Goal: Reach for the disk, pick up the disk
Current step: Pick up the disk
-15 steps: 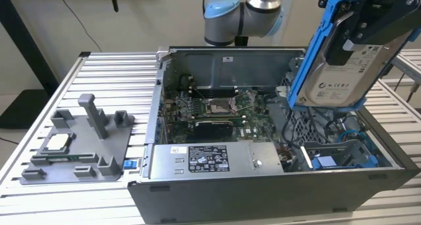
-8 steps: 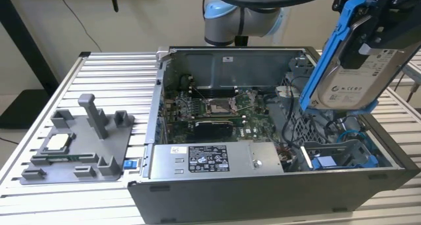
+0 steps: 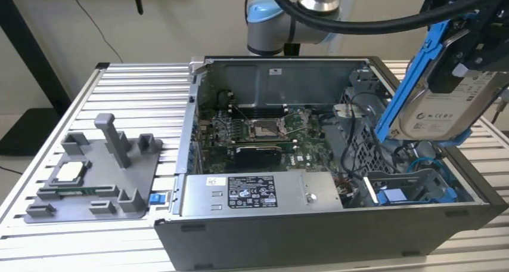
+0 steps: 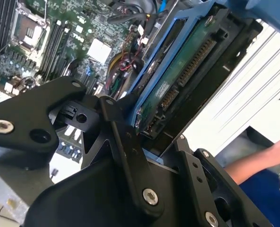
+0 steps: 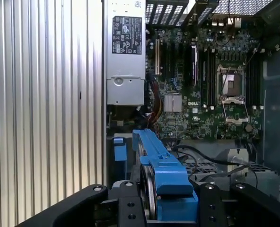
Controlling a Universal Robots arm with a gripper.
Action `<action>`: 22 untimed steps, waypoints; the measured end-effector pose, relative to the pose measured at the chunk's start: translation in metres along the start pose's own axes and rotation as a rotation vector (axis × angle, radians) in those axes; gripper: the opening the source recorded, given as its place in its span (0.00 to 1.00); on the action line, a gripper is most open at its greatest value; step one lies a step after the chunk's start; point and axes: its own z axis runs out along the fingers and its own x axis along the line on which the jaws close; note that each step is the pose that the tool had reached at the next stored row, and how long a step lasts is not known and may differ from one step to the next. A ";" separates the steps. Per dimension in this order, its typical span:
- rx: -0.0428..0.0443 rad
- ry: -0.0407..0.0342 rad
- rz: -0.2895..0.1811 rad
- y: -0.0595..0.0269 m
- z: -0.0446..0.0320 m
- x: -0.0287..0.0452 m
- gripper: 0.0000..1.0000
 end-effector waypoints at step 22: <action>0.0558 0.0100 0.006 -0.0077 0.0233 0.0188 0.00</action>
